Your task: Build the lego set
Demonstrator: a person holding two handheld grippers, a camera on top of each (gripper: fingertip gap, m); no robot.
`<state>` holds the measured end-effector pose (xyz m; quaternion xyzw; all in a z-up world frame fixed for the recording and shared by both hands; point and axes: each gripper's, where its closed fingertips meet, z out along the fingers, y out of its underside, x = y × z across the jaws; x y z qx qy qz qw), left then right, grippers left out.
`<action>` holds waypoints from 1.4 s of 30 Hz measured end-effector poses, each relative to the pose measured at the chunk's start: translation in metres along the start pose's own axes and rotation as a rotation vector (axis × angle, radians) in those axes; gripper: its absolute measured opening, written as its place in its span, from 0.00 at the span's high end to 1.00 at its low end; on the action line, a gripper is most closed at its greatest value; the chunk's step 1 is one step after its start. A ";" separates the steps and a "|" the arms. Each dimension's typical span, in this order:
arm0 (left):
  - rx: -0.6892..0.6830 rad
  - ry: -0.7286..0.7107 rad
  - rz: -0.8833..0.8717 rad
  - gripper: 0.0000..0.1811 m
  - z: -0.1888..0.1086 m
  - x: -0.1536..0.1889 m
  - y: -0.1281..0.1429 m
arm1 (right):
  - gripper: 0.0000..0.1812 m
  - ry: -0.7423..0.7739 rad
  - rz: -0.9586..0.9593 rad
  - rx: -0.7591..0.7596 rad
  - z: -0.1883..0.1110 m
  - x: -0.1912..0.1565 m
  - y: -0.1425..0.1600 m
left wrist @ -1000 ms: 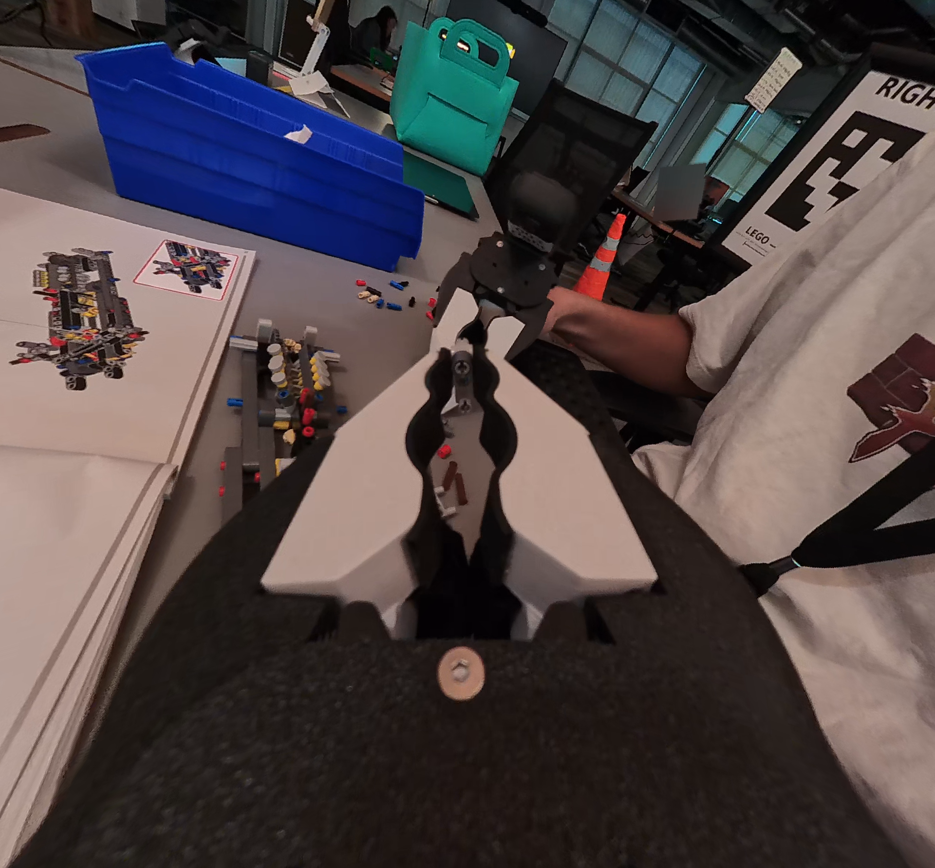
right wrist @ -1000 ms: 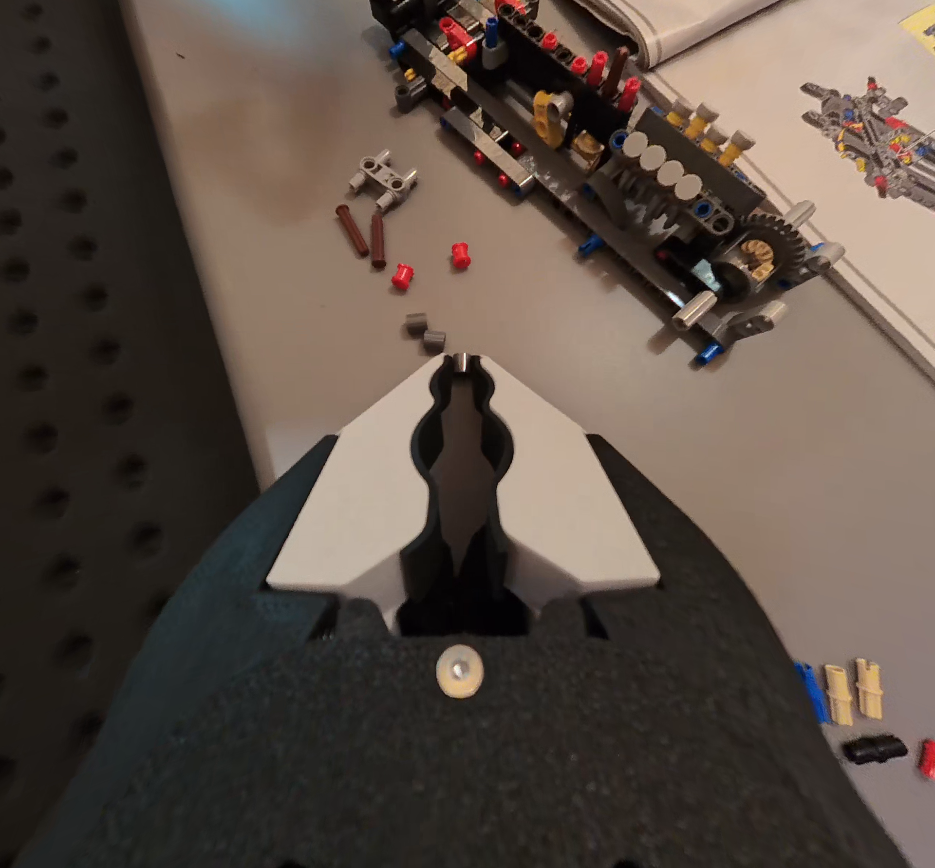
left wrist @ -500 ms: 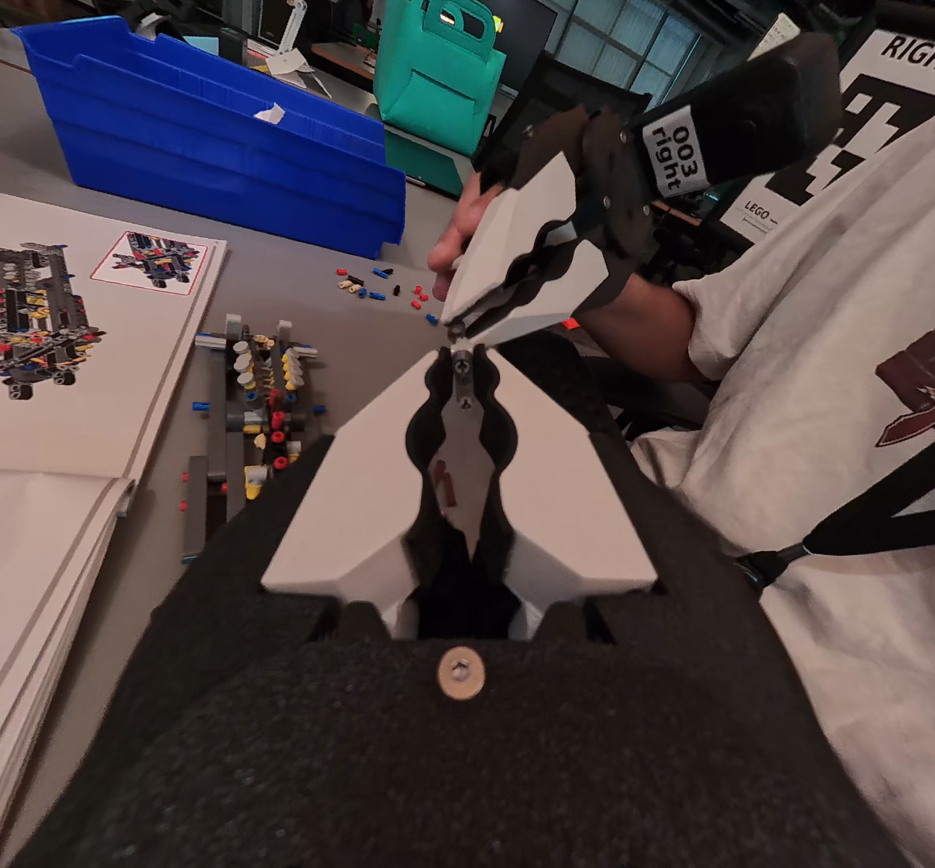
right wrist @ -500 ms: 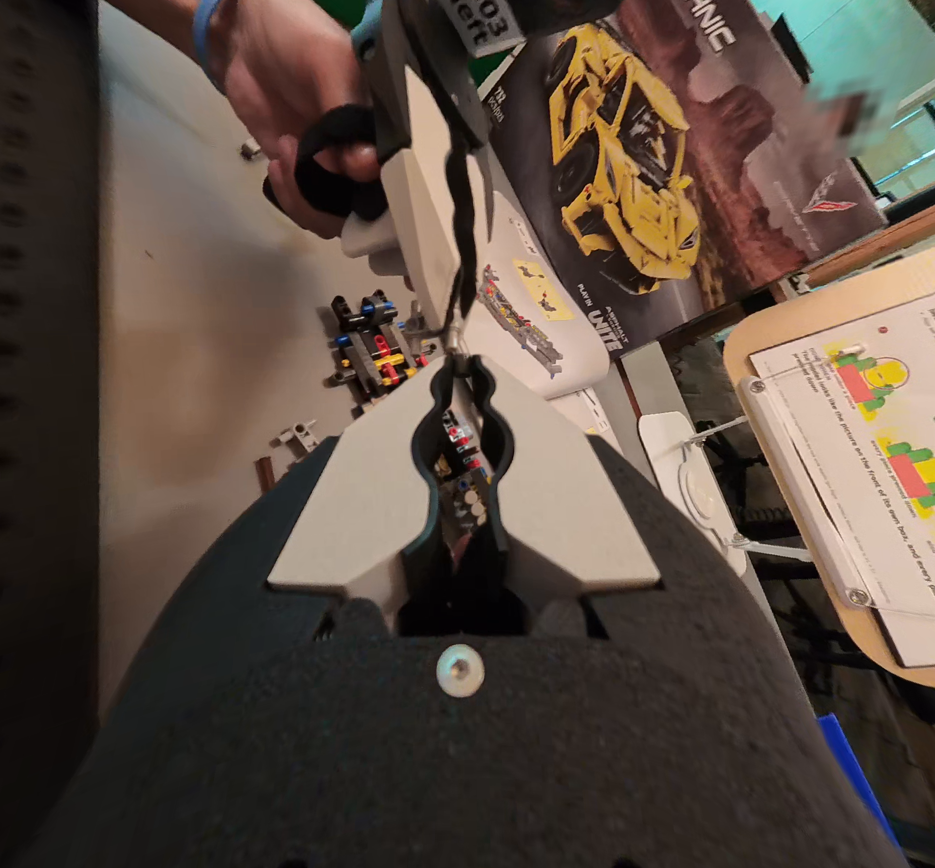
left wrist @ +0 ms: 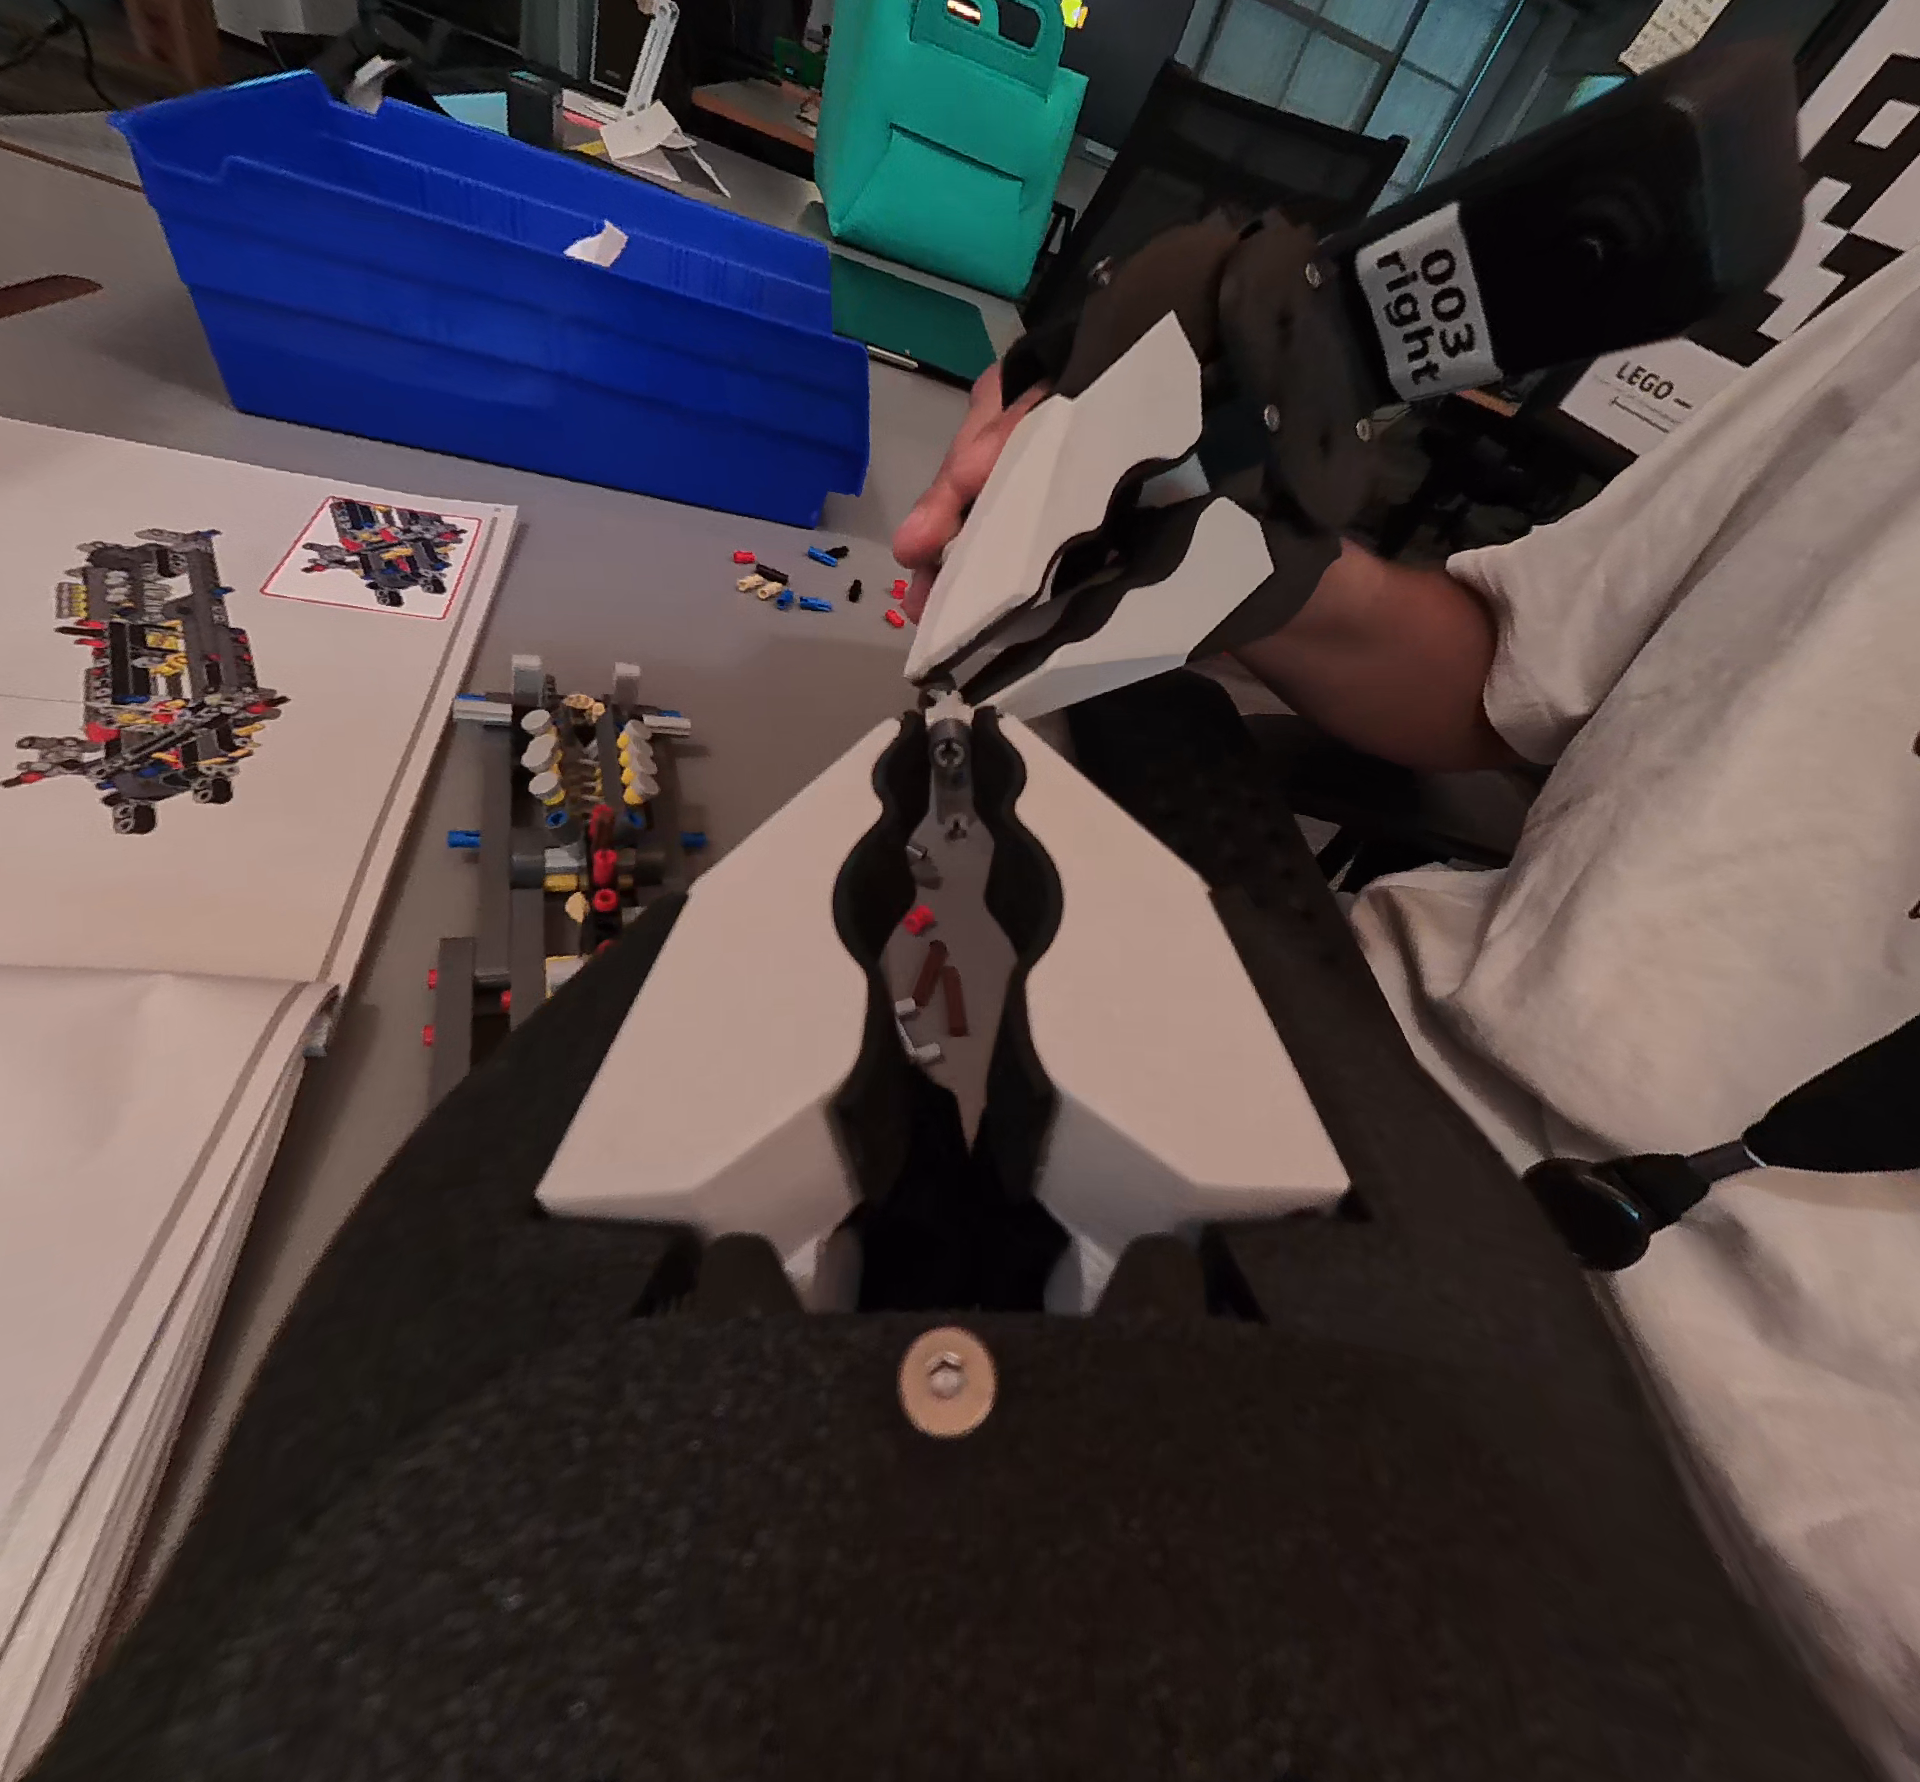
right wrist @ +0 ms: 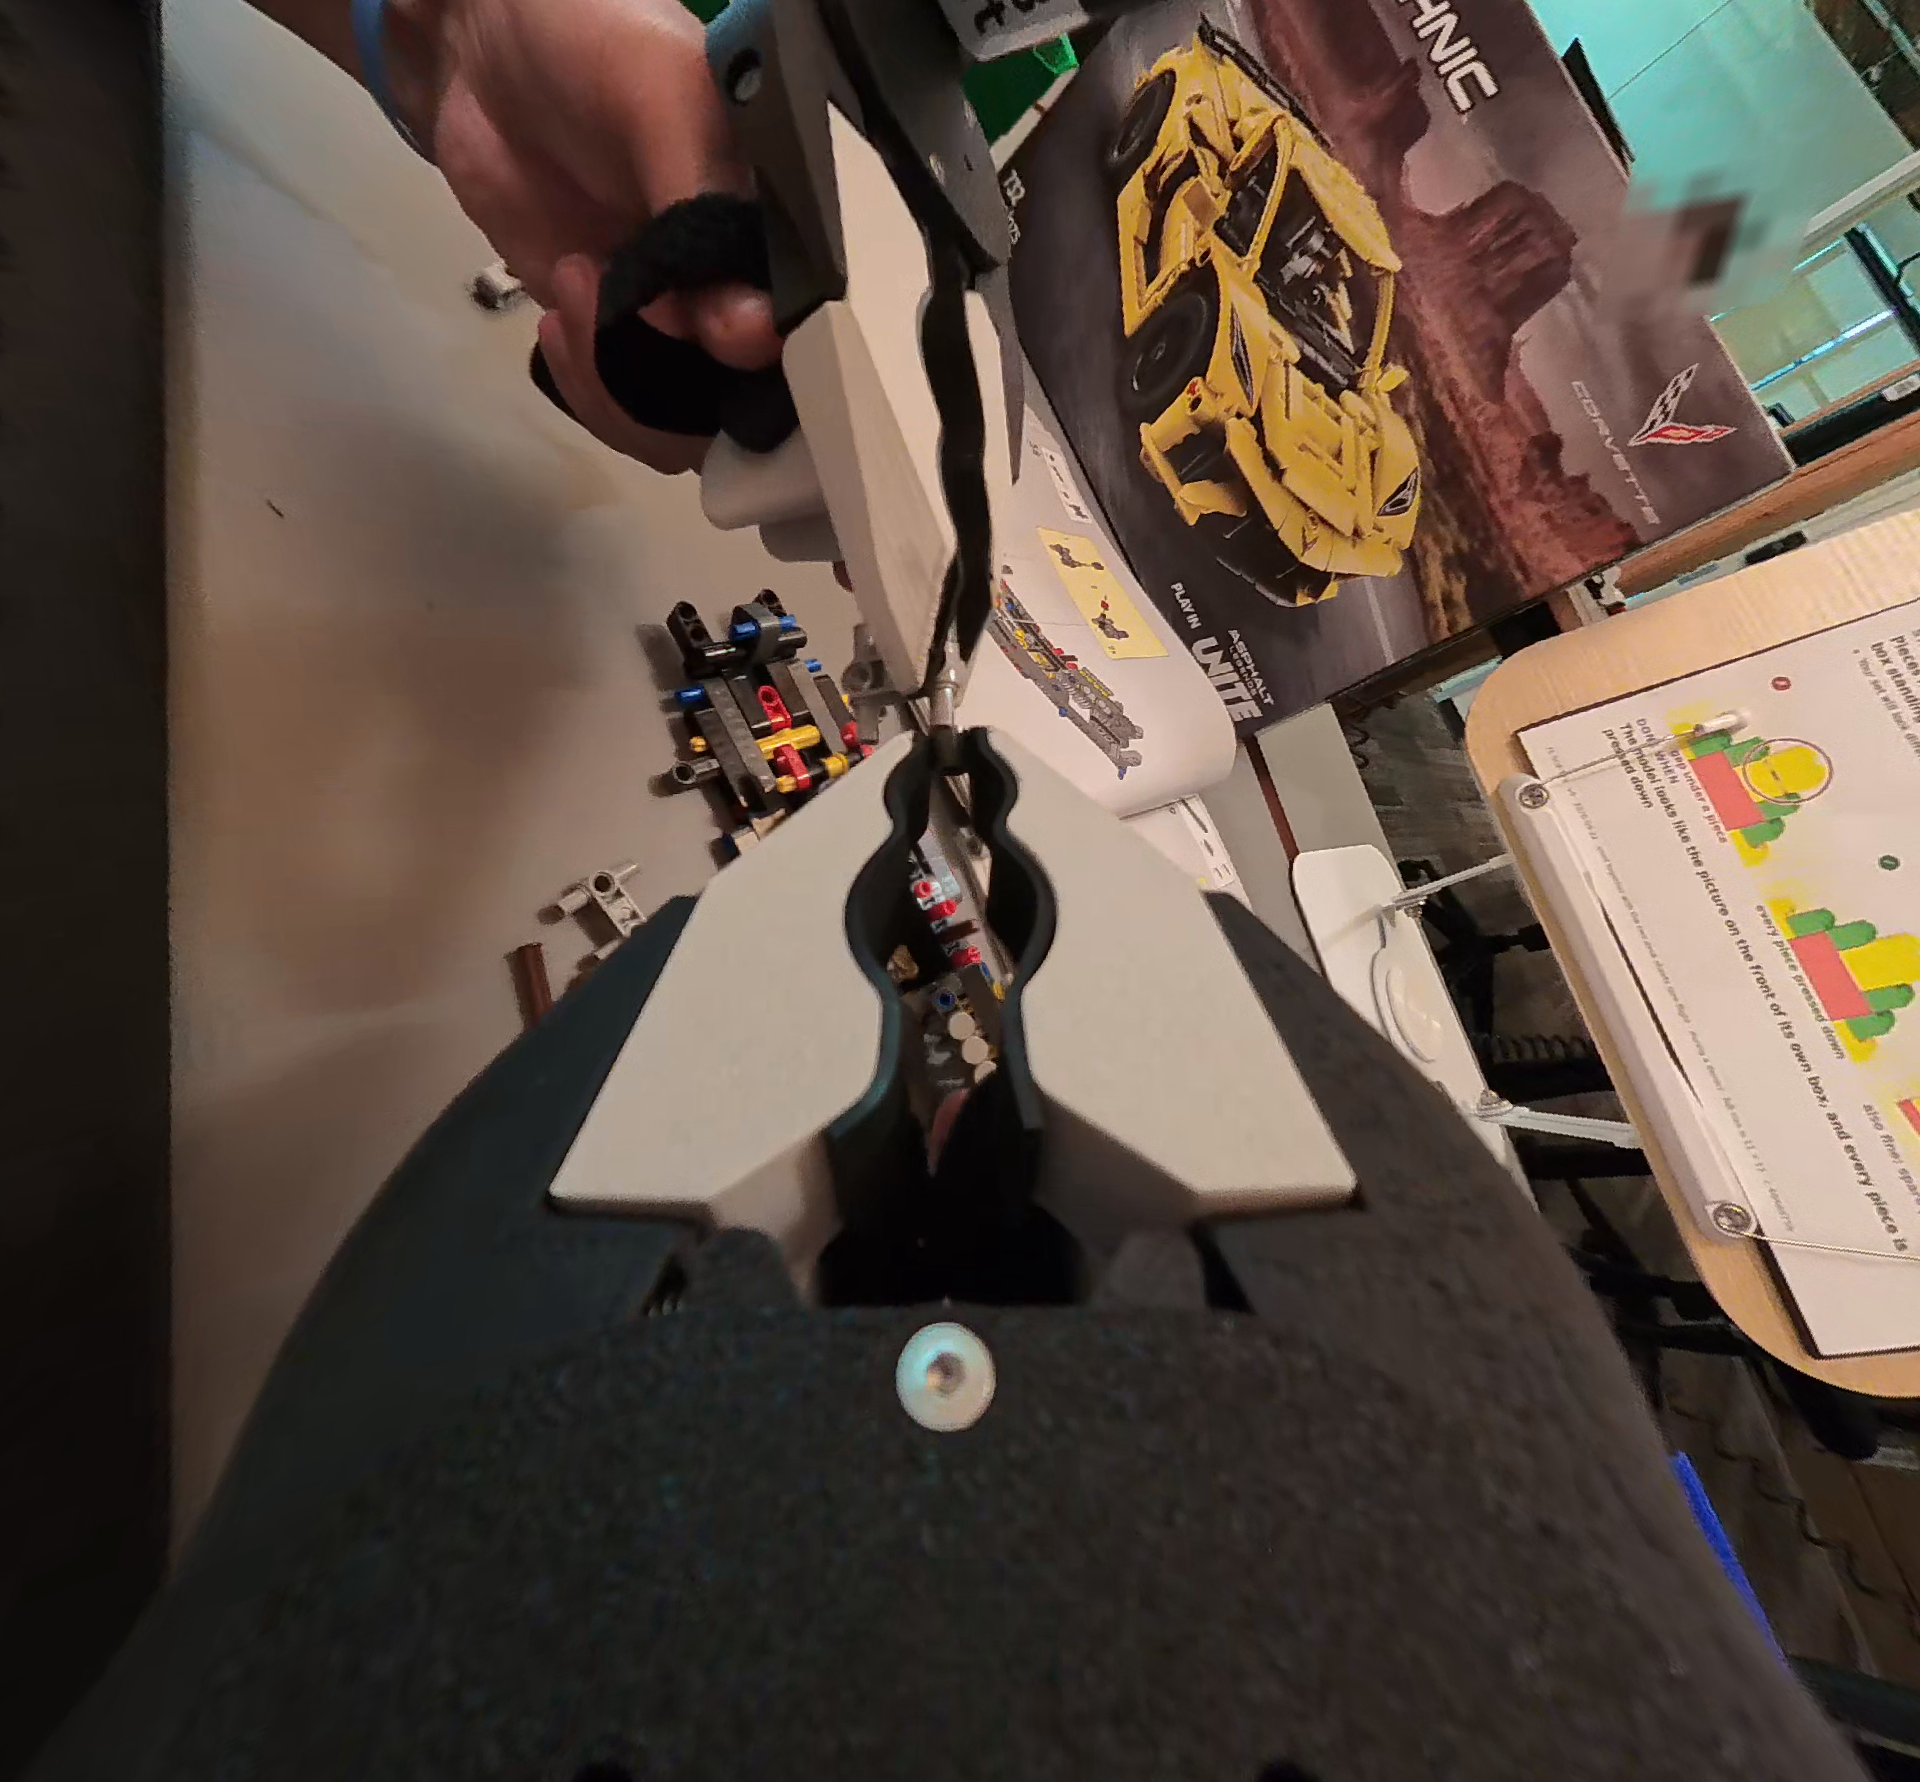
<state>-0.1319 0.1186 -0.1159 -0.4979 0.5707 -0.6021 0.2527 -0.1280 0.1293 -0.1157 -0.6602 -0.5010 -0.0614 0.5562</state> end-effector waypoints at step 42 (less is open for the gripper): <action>-0.055 -0.046 0.006 0.96 -0.002 -0.008 0.008 | 0.97 0.012 0.036 0.030 0.009 -0.003 0.003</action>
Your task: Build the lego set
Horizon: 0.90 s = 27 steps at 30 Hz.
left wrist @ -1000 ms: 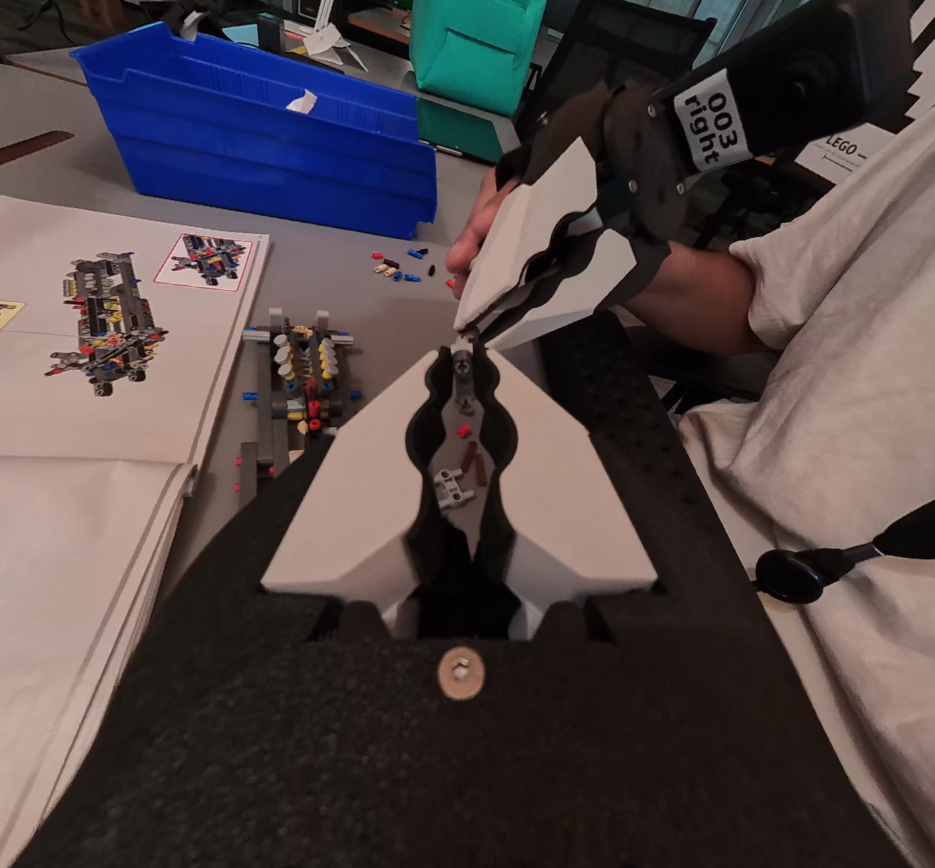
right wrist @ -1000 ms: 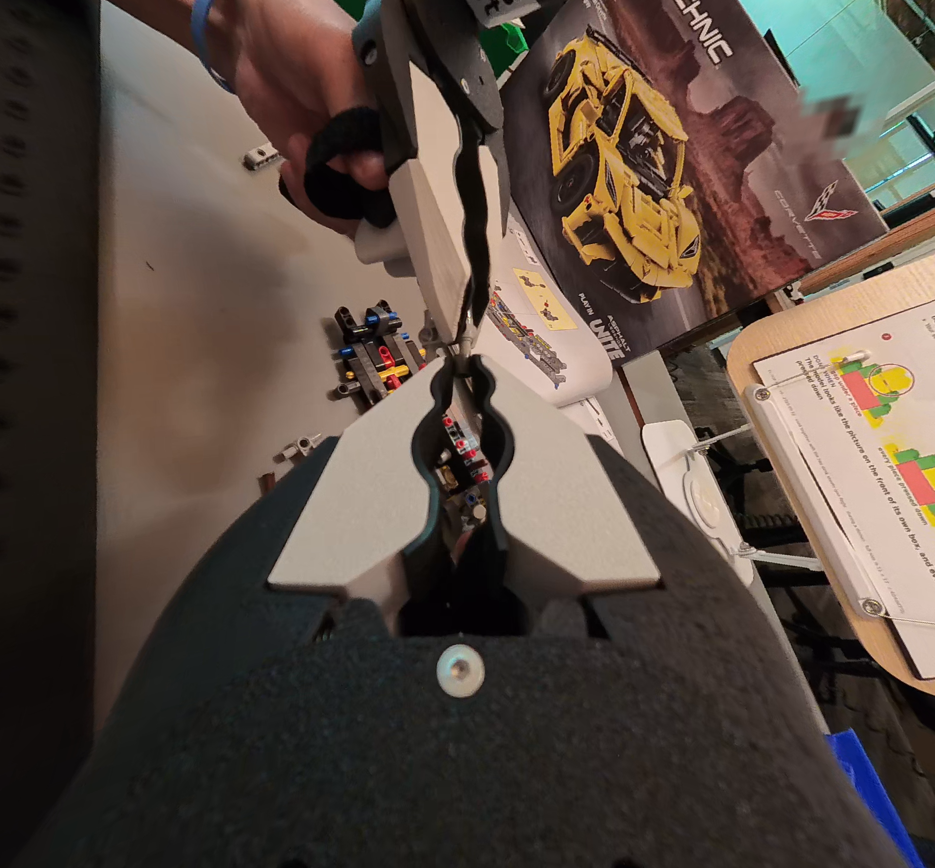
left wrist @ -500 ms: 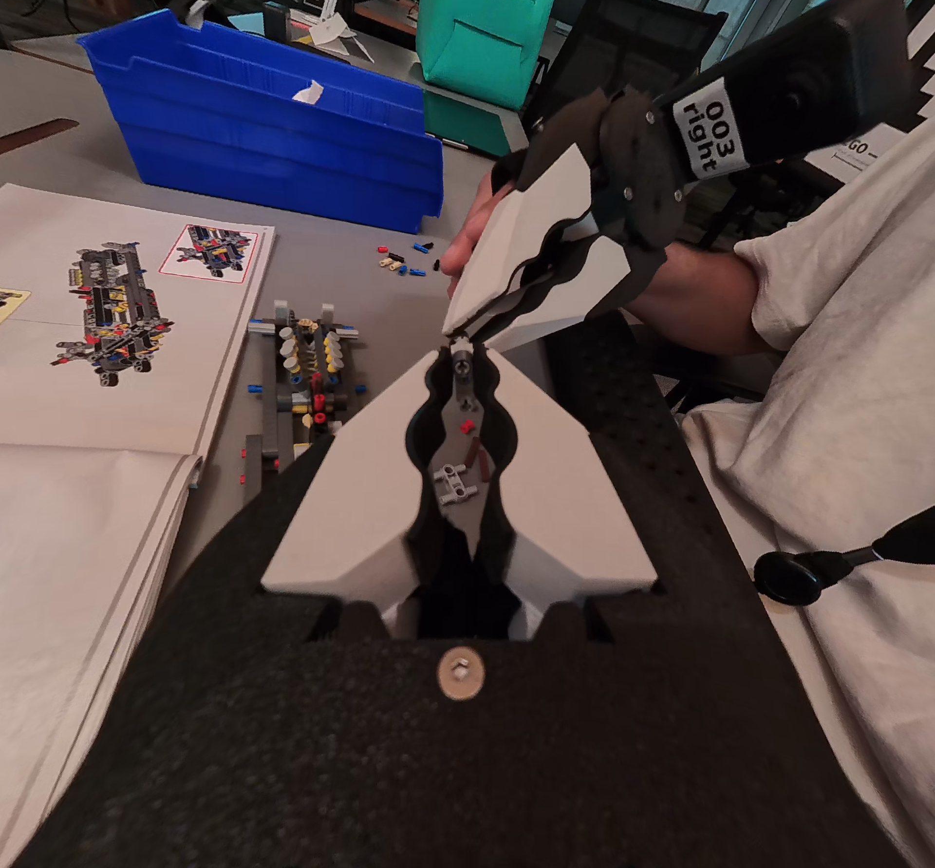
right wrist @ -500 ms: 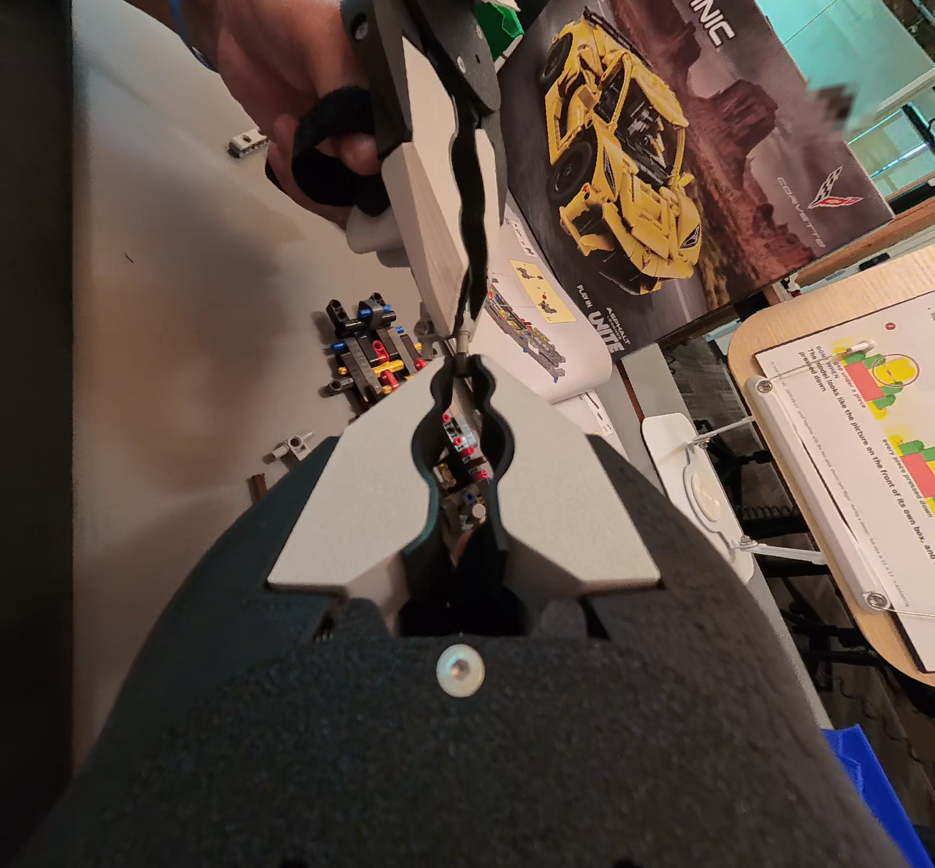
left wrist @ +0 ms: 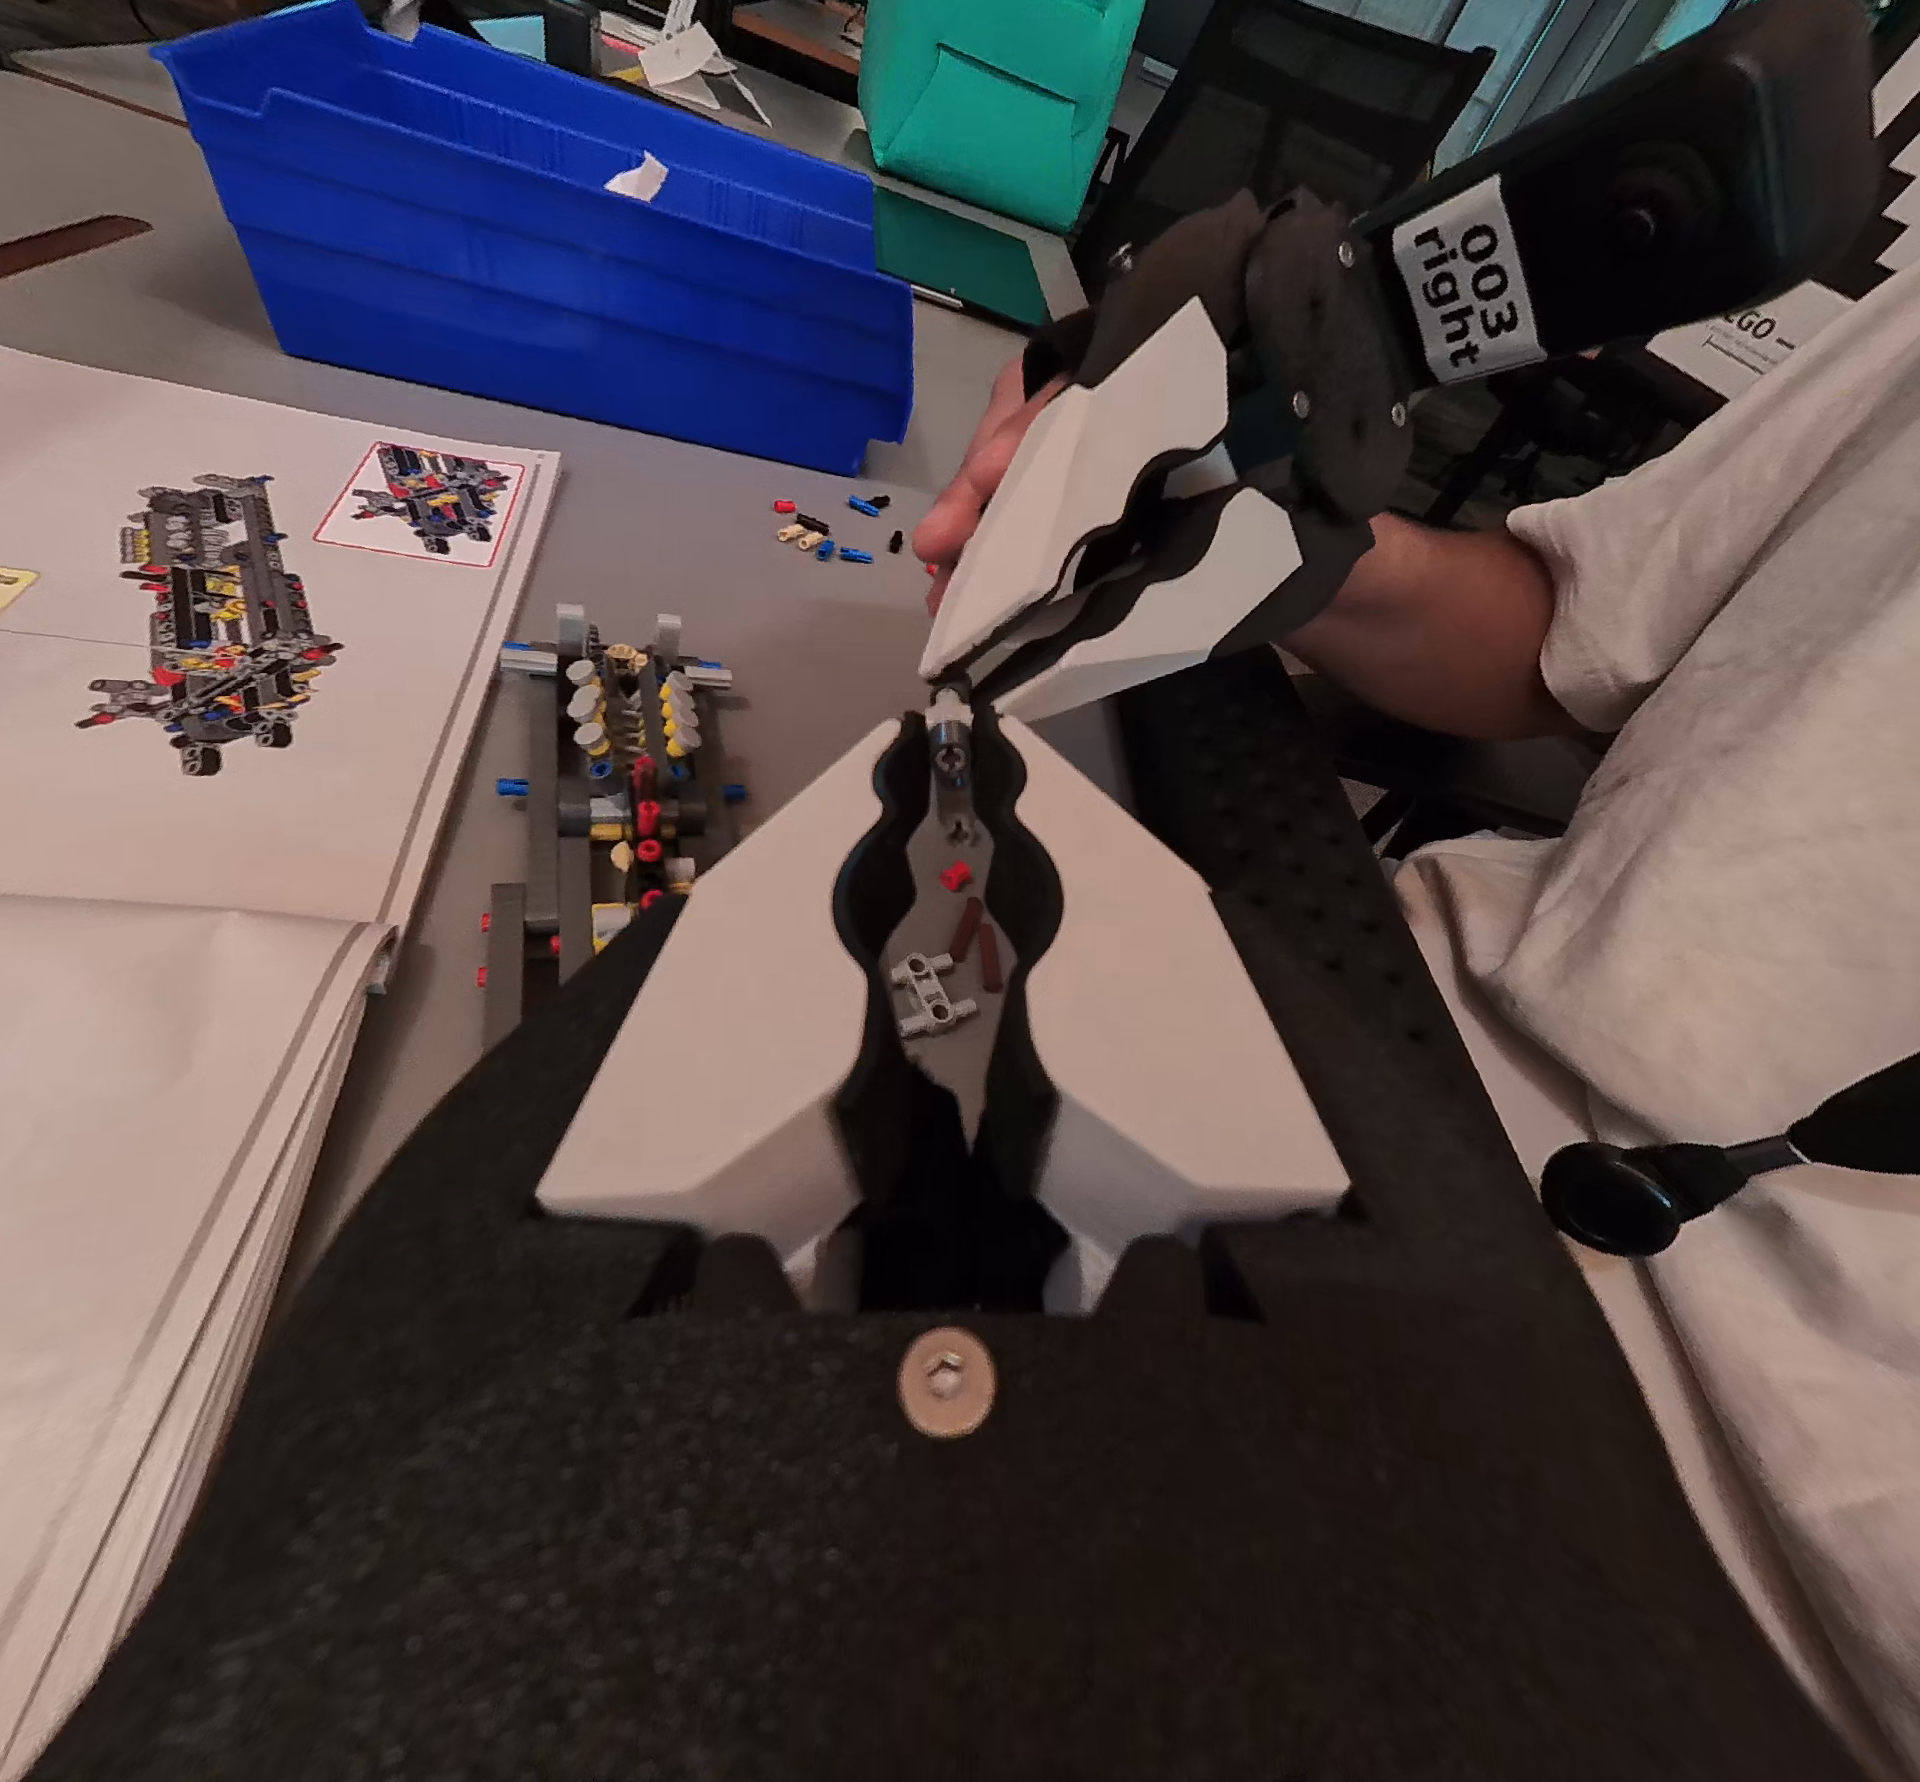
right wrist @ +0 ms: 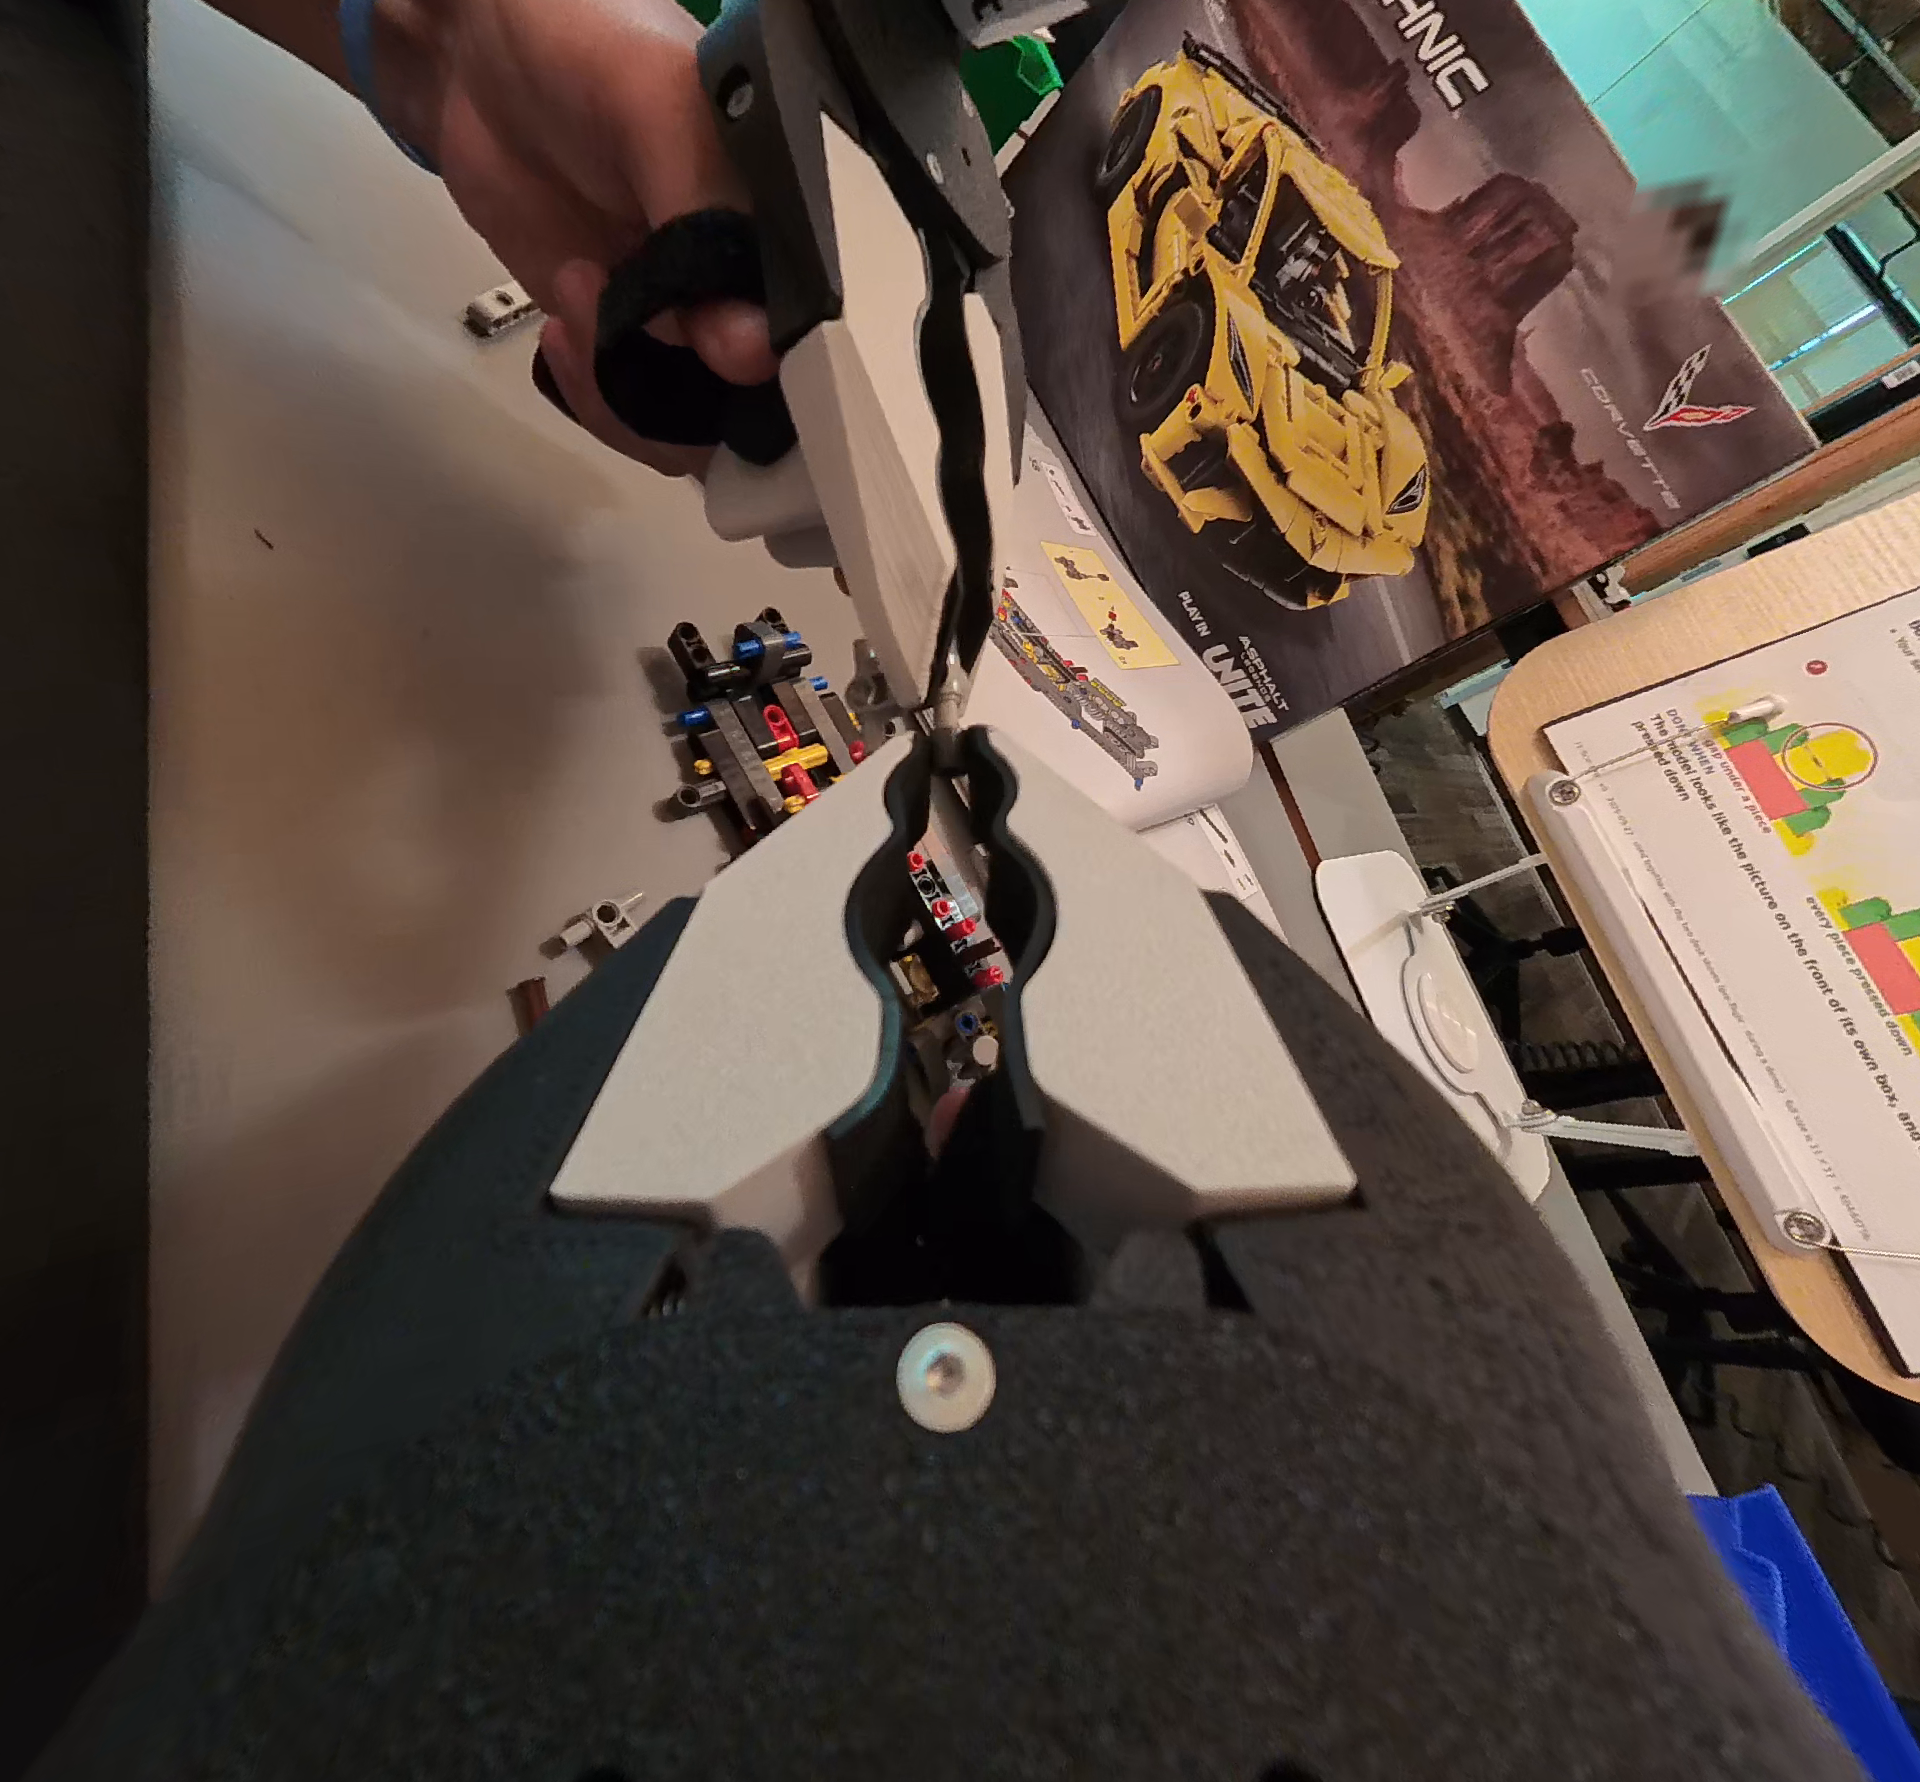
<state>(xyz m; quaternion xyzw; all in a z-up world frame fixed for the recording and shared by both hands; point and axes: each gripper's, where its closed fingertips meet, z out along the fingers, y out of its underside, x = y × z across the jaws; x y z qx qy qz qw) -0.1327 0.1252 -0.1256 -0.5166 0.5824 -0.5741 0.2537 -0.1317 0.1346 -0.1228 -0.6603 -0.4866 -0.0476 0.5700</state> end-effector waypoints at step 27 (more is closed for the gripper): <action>0.121 -0.181 0.230 0.96 -0.006 -0.009 -0.024 | 0.76 0.078 0.587 0.177 0.001 0.005 -0.023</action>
